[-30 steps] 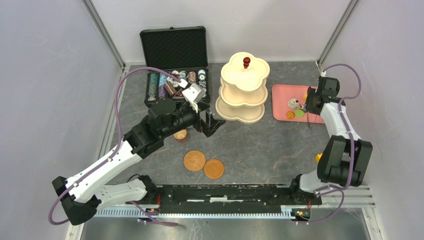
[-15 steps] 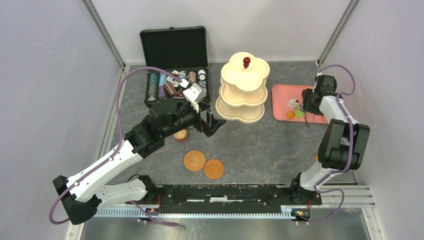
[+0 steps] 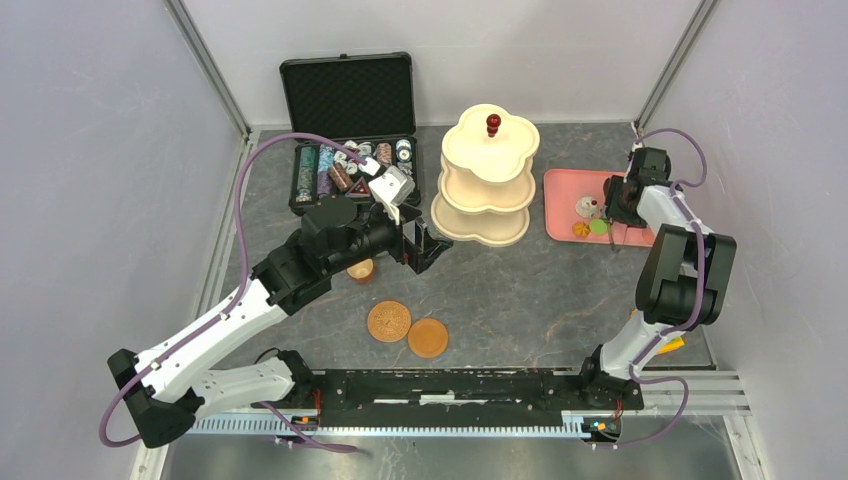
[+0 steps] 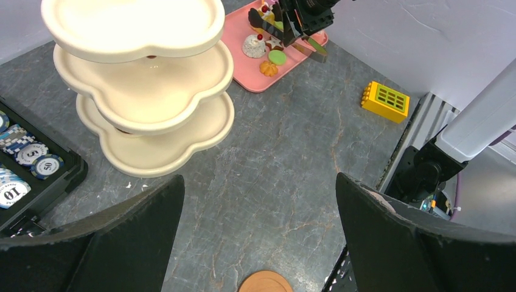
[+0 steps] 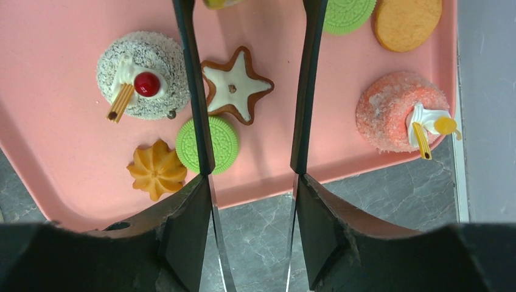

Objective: Serve the afternoon tea

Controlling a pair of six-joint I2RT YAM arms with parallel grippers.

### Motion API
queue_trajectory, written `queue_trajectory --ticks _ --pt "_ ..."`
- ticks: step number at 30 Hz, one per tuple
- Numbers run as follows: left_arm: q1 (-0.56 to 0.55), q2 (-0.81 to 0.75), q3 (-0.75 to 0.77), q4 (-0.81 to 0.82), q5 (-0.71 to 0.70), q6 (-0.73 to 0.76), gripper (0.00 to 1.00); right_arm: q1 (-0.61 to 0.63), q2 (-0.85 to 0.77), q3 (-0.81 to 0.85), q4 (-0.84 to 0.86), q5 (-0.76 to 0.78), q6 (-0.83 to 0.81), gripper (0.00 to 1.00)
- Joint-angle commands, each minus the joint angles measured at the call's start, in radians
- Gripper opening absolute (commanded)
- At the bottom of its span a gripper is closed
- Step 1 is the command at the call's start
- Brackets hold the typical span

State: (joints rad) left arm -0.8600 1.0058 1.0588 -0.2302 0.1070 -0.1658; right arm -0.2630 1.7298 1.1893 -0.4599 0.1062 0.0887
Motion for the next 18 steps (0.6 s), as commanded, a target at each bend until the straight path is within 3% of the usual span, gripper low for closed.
queue_trajectory --ticks 1,11,18 --pt "-0.004 0.003 0.004 0.035 0.005 -0.043 1.0 -0.003 0.014 0.048 0.041 -0.001 0.007 0.54" --pt "-0.004 0.002 0.004 0.035 0.007 -0.044 1.0 -0.002 -0.071 -0.003 0.053 -0.012 0.014 0.3" --pt "-0.003 -0.003 0.004 0.036 0.003 -0.043 1.0 0.023 -0.25 -0.096 0.094 -0.019 0.019 0.24"
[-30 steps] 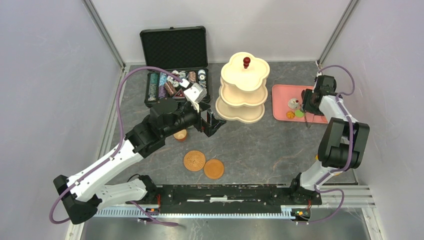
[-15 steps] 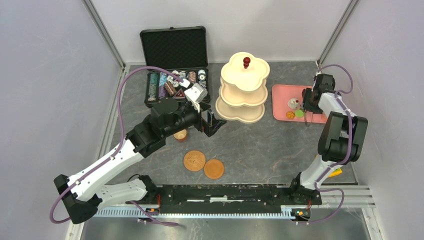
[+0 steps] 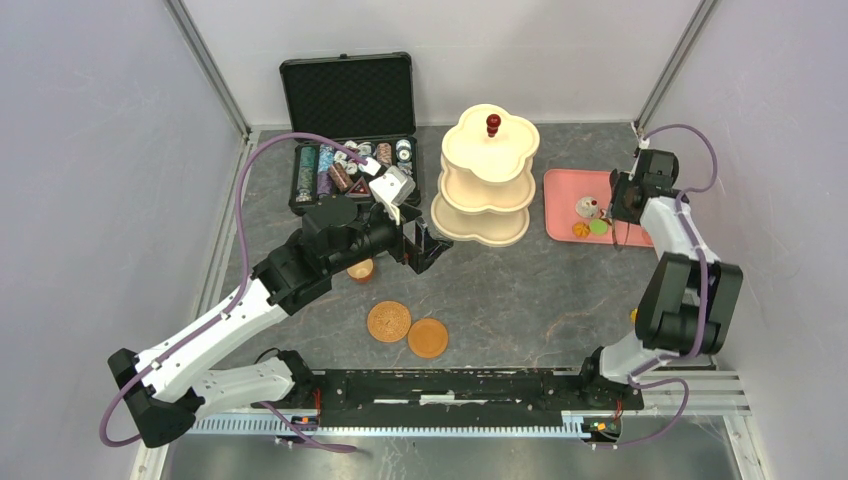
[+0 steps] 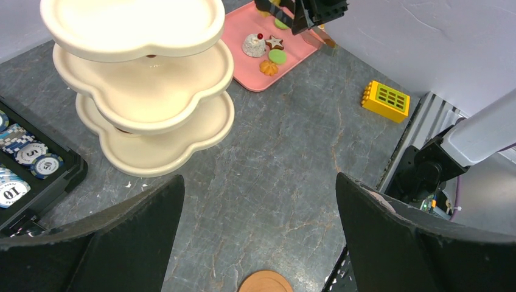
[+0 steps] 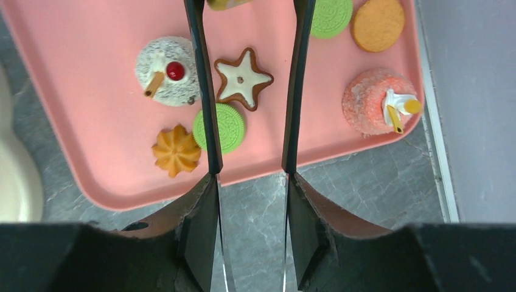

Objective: Serve the afternoon tea

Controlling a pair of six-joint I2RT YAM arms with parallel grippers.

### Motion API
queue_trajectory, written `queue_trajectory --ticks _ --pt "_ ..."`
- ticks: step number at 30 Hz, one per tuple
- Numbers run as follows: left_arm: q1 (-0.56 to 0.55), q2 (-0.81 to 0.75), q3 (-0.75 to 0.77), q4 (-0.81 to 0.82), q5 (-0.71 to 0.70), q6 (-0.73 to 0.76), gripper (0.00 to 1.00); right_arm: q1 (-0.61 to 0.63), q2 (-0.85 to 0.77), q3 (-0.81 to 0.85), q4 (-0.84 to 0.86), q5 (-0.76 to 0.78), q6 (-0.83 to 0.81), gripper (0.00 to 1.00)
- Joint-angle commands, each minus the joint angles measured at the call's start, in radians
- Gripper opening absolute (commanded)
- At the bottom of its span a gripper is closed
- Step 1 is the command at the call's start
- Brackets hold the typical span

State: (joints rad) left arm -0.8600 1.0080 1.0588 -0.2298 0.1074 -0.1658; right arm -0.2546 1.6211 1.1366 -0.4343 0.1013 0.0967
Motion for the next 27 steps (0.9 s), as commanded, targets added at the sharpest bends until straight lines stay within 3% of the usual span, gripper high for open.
queue_trajectory --ticks 1,7,16,22,27 --pt "-0.003 -0.006 0.004 0.033 -0.001 -0.042 1.0 0.015 -0.169 -0.06 0.067 -0.023 0.013 0.23" --pt "-0.002 -0.02 0.003 0.032 -0.015 -0.037 1.0 0.074 -0.348 -0.225 0.083 -0.122 0.054 0.2" --pt "-0.003 -0.012 0.0 0.039 -0.009 -0.046 1.0 0.379 -0.606 -0.517 0.108 -0.114 0.184 0.18" --pt "-0.004 -0.02 -0.005 0.038 -0.023 -0.041 1.0 0.528 -0.669 -0.607 0.108 -0.121 0.251 0.19" --pt "-0.003 -0.016 -0.007 0.039 -0.025 -0.041 1.0 0.702 -0.662 -0.653 0.28 -0.084 0.308 0.19"
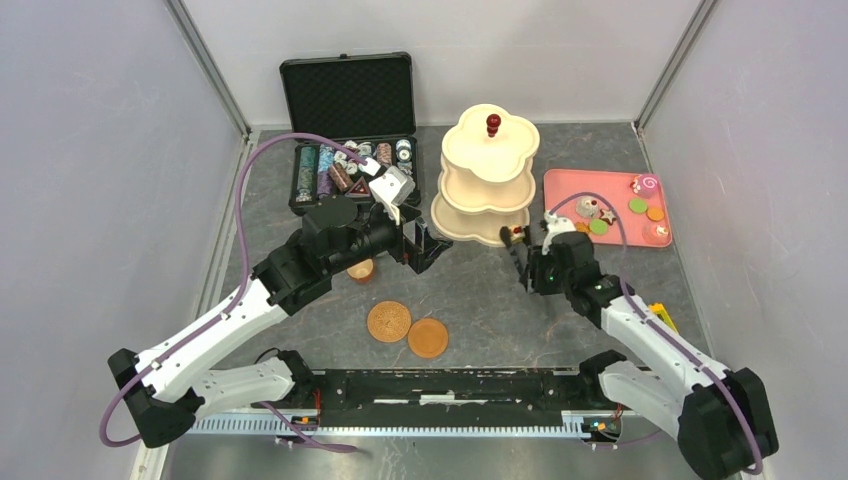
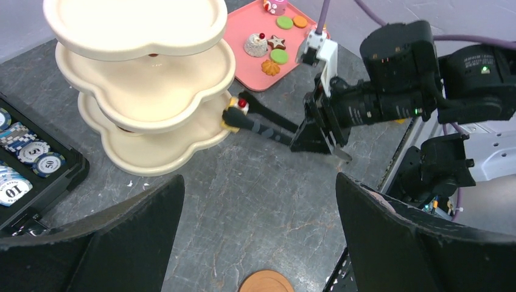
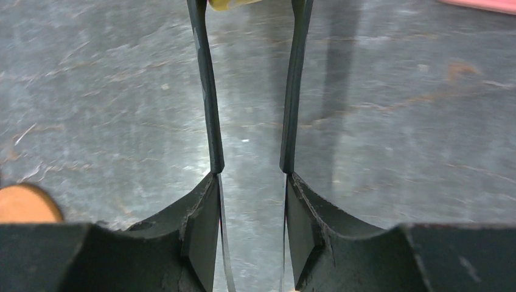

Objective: Serve the afternoon tea

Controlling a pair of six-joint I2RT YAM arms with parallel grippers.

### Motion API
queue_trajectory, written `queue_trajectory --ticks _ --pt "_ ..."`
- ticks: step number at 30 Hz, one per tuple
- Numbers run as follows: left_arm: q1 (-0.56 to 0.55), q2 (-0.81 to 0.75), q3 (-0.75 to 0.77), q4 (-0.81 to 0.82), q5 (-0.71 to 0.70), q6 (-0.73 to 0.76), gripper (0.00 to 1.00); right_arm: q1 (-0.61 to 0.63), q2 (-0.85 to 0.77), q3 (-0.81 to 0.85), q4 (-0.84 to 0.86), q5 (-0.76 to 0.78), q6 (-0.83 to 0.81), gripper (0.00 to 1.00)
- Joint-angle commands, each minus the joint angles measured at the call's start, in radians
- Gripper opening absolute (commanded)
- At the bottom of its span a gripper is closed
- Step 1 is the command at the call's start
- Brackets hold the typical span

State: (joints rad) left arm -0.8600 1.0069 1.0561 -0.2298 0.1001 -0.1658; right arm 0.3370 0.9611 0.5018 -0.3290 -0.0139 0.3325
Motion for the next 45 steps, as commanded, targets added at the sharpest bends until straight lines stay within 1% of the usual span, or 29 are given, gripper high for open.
queue_trajectory --ticks 1,5,9,11,17,23,26,30,35,45 --pt "-0.003 -0.013 -0.005 0.041 -0.019 -0.041 1.0 0.145 0.012 -0.012 0.194 0.062 0.082 0.19" --pt "-0.003 -0.004 -0.007 0.04 -0.029 -0.036 1.0 0.23 0.095 0.009 0.31 0.105 0.102 0.18" --pt "-0.003 0.004 -0.007 0.04 -0.029 -0.035 1.0 0.276 0.249 0.101 0.321 0.126 0.082 0.18" --pt "-0.003 0.006 -0.005 0.038 -0.03 -0.034 1.0 0.293 0.315 0.158 0.353 0.153 0.061 0.18" --pt "-0.003 0.005 -0.004 0.032 -0.042 -0.026 1.0 0.311 0.441 0.228 0.398 0.185 0.051 0.18" --pt "-0.003 0.001 0.001 0.032 -0.027 -0.028 1.0 0.313 0.516 0.251 0.439 0.199 0.062 0.19" --pt "-0.002 -0.002 0.001 0.032 -0.026 -0.029 1.0 0.316 0.553 0.269 0.454 0.202 0.058 0.21" --pt "-0.003 -0.004 0.001 0.032 -0.024 -0.029 1.0 0.328 0.596 0.297 0.459 0.213 0.05 0.27" --pt "-0.003 -0.006 0.001 0.033 -0.018 -0.032 1.0 0.356 0.624 0.304 0.467 0.253 0.018 0.42" --pt "-0.003 -0.005 -0.001 0.033 -0.019 -0.032 1.0 0.376 0.627 0.292 0.462 0.261 -0.009 0.55"
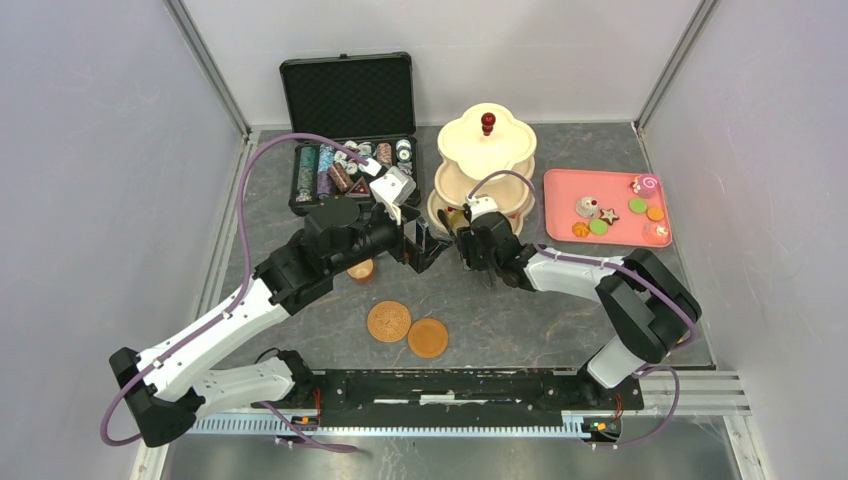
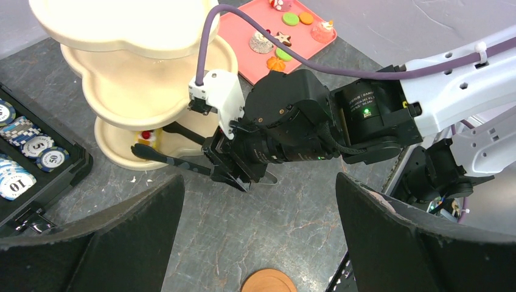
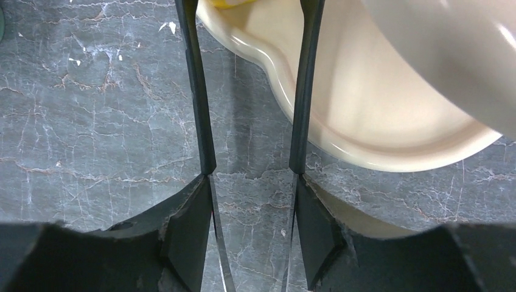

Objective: Serve the afternoon tea

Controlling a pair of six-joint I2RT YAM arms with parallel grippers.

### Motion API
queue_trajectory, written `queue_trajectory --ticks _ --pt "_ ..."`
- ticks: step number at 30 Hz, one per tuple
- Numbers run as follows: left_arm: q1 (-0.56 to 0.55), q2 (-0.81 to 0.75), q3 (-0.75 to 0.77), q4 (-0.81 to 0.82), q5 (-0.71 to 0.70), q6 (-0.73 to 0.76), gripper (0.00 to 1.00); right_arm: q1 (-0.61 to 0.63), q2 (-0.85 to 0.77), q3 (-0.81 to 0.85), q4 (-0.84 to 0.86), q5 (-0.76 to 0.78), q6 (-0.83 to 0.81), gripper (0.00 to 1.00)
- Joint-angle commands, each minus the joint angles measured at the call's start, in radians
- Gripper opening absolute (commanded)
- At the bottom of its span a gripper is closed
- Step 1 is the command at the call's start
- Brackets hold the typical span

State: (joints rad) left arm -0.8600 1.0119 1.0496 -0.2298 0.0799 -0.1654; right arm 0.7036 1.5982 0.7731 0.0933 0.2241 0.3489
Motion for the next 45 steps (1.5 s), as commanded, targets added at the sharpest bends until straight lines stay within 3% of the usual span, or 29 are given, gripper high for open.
queue_trajectory --ticks 1,10,17,23,29,37,45 --pt "-0.004 -0.009 0.006 0.033 0.001 -0.033 1.0 0.009 -0.013 0.016 0.04 0.025 -0.027 0.56" --pt "-0.004 -0.003 0.006 0.033 0.001 -0.034 1.0 0.01 -0.095 -0.048 0.025 0.052 -0.03 0.58" --pt "-0.003 -0.001 0.006 0.034 0.003 -0.034 1.0 0.01 -0.258 -0.163 -0.027 0.045 -0.059 0.57" --pt "-0.003 -0.008 0.007 0.035 0.013 -0.037 1.0 0.01 -0.402 -0.231 -0.192 0.069 -0.08 0.54" --pt "-0.004 -0.016 0.007 0.035 0.013 -0.037 1.0 -0.011 -0.546 -0.239 -0.382 0.223 -0.039 0.5" --pt "-0.004 -0.027 0.009 0.035 0.015 -0.04 1.0 -0.31 -0.649 -0.157 -0.481 0.22 -0.108 0.5" --pt "-0.004 -0.035 0.009 0.039 0.031 -0.049 1.0 -0.623 -0.45 0.067 -0.534 0.135 -0.218 0.51"
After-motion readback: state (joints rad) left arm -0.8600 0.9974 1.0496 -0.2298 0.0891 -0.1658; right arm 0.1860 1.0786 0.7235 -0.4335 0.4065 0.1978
